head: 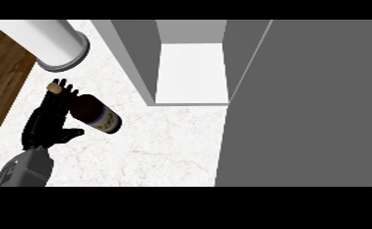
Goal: Pick up the wine, place it into the cabinet and close the cabinet
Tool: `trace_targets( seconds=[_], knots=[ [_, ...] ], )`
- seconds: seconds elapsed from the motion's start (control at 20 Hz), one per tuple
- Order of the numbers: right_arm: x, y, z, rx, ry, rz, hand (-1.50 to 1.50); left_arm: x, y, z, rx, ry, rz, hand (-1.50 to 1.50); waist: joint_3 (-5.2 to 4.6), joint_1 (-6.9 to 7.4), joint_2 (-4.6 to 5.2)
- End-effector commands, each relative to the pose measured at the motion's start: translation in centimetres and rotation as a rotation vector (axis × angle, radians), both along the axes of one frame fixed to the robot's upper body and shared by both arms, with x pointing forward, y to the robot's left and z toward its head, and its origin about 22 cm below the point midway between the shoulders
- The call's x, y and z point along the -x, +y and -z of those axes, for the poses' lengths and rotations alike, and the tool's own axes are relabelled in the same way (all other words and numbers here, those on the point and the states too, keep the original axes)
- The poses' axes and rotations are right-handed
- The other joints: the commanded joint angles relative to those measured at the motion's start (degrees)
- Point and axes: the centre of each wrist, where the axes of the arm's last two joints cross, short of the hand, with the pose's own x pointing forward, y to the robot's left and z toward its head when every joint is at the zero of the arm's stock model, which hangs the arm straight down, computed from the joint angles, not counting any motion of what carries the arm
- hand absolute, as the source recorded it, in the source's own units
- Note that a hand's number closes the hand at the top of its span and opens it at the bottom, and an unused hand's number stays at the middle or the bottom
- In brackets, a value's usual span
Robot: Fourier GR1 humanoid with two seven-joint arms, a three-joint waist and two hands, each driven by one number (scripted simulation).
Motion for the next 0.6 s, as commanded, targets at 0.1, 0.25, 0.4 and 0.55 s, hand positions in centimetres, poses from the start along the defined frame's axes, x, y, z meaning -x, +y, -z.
trace_targets(
  seconds=[0.1,0.25,0.4,0.55],
  knots=[
    [1.8,-0.2,0.0,-0.016,-0.038,-0.007,-1.5,2.2,0.8,3.3,0.034,-0.003,0.016,-1.5,0.0,0.05,-0.01],
    [0.6,-2.2,-0.4,-0.006,-0.025,-0.025,-1.5,2.3,-1.2,5.5,0.052,0.027,0.043,-1.5,-0.02,-0.24,0.15],
    [2.8,-1.0,-0.8,-0.008,-0.011,-0.019,-1.5,2.6,-1.9,6.5,0.073,0.036,0.018,-1.5,-0.04,-0.31,0.04],
    [1.5,-0.1,0.0,-0.006,-0.017,-0.032,-1.5,1.9,-1.9,6.6,0.14,0.034,0.024,-1.5,-0.07,-0.47,0.17]
  ],
)
